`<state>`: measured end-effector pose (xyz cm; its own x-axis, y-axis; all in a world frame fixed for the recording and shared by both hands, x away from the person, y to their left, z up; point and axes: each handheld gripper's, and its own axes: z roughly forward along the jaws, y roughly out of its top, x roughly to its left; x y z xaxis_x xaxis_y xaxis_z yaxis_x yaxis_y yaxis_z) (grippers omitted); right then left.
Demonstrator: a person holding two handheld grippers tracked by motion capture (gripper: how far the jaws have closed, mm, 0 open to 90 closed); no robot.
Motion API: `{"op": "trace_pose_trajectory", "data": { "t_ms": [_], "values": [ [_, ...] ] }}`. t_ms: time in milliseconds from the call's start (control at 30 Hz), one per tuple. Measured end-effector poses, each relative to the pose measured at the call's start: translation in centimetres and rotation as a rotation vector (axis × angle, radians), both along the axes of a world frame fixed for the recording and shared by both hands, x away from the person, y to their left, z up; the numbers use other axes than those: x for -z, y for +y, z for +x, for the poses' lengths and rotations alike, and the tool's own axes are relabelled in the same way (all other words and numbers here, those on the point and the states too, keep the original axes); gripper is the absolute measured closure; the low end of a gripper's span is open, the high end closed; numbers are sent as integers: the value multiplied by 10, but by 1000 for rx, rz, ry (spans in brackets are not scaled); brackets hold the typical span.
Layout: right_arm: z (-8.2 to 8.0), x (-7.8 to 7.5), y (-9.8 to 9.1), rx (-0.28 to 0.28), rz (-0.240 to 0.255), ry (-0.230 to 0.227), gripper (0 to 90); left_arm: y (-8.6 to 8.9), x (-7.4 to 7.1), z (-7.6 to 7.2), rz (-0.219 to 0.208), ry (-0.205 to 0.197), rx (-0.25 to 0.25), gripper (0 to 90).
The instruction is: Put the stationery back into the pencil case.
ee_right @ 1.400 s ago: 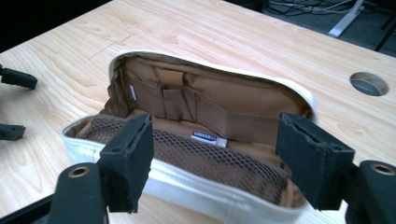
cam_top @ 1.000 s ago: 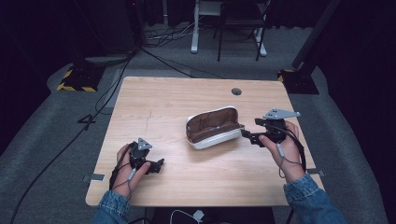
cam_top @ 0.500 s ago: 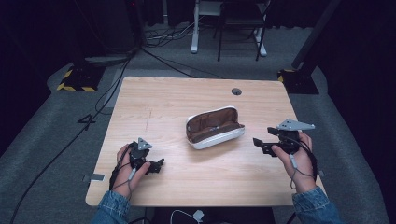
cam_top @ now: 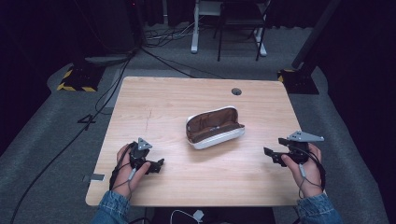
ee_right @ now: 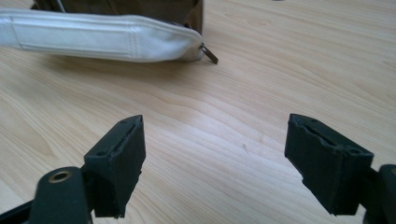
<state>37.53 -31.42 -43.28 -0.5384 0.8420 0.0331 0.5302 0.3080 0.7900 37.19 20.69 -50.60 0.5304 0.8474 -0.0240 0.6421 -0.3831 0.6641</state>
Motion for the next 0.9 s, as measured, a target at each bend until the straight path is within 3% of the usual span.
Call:
{"op": "trace_pose_trajectory", "data": {
  "t_ms": [400, 700, 900],
  "values": [
    [-4, 32, -23, 31, -5, 27, 204, 0, 0, 0, 0, 0, 1, 1],
    [-1, 50, -27, 30, -25, 27, 199, 0, 0, 0, 1, 0, 0, 1],
    [1, 63, -26, 38, -44, 55, 186, 0, 0, 0, 0, 0, 0, 1]
  ]
}}
